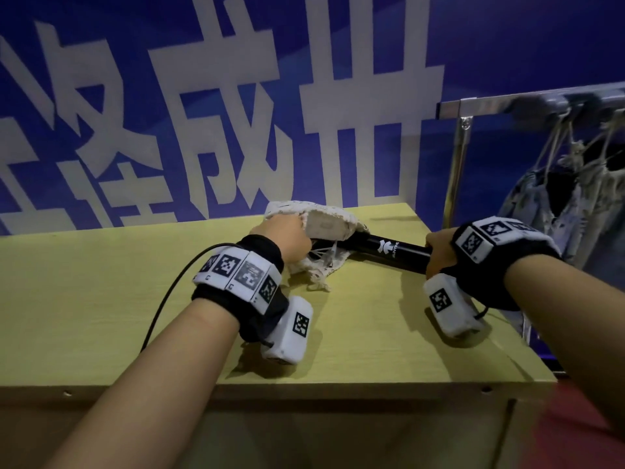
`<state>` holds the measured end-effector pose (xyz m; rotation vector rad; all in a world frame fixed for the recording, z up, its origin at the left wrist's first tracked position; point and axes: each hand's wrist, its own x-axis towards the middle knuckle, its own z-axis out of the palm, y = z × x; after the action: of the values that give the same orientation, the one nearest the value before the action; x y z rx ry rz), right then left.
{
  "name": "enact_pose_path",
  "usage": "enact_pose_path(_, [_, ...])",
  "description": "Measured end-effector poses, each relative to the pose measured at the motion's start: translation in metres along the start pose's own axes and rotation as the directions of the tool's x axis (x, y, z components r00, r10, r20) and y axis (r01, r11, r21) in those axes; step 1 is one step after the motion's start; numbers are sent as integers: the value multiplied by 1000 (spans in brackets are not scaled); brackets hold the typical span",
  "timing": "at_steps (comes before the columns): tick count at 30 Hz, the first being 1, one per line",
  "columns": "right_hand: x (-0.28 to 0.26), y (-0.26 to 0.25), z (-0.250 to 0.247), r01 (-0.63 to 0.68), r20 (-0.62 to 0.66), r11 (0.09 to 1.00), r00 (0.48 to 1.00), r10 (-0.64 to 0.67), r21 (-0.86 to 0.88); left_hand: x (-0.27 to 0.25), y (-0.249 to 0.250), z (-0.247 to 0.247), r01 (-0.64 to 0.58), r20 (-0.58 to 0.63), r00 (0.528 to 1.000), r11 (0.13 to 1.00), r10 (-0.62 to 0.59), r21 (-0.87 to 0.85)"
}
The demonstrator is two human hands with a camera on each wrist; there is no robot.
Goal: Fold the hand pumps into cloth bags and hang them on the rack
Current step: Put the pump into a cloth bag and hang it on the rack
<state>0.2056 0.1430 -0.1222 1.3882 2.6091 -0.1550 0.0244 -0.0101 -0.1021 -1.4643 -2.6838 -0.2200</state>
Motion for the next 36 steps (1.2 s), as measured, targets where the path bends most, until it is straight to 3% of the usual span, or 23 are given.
enact_pose_path(4, [-30, -3, -6, 15, 54, 999, 998, -16, 28, -11, 10, -5, -137, -65, 989, 986, 131, -93])
enact_pose_path(7, [-50, -2, -12, 70, 47, 994, 996, -74, 85, -25, 29, -8, -266, -1, 964, 961, 266, -75])
enact_pose_path(10, [-64, 4, -21, 125, -18, 951, 992, -125, 282, -45, 54, -9, -435, 97, 892, 897, 441, -78])
enact_pose_path(12, [-68, 7, -26, 183, -78, 849, 983, -166, 496, -58, 74, -11, -548, 102, 819, 823, 564, -152])
enact_pose_path(14, [-75, 8, -31, 204, -99, 734, 978, -184, 648, -64, 88, -14, -606, 80, 775, 772, 627, -191])
enact_pose_path(15, [-80, 8, -33, 205, -96, 682, 976, -194, 702, -63, 91, -17, -619, 77, 773, 775, 630, -124])
enact_pose_path(17, [-88, 11, -35, 196, -86, 587, 974, -210, 785, -58, 89, -27, -609, 18, 788, 774, 616, 174])
enact_pose_path(20, [-95, 14, -36, 178, -83, 451, 971, -224, 875, -45, 76, -38, -470, -149, 767, 703, 625, 533])
enact_pose_path(23, [-107, 16, -40, 180, -77, 375, 958, -275, 909, -36, 73, -46, -411, -161, 745, 636, 647, 654])
enact_pose_path(25, [-112, 16, -42, 192, -84, 338, 948, -308, 921, -32, 80, -48, -418, -222, 729, 678, 647, 604])
enact_pose_path(26, [-114, 17, -42, 197, -88, 316, 941, -328, 928, -32, 85, -48, -460, -272, 681, 686, 680, 563])
enact_pose_path(28, [-120, 16, -42, 207, -94, 281, 925, -369, 937, -27, 96, -48, -523, -322, 529, 600, 785, 606])
enact_pose_path(29, [-122, 16, -43, 209, -93, 273, 919, -383, 939, -25, 101, -48, -508, -321, 478, 555, 818, 658])
enact_pose_path(32, [-128, 26, -46, 201, -87, 273, 921, -379, 941, -20, 117, -51, -530, -341, 408, 523, 847, 667])
enact_pose_path(33, [-130, 32, -49, 197, -74, 295, 922, -380, 935, -19, 121, -53, -555, -334, 404, 519, 851, 651])
enact_pose_path(34, [-132, 40, -51, 189, -59, 319, 925, -376, 929, -17, 125, -56, -571, -315, 450, 540, 836, 618])
enact_pose_path(36, [-137, 58, -57, 172, -54, 324, 938, -343, 931, -14, 128, -61, -518, -254, 622, 632, 741, 576])
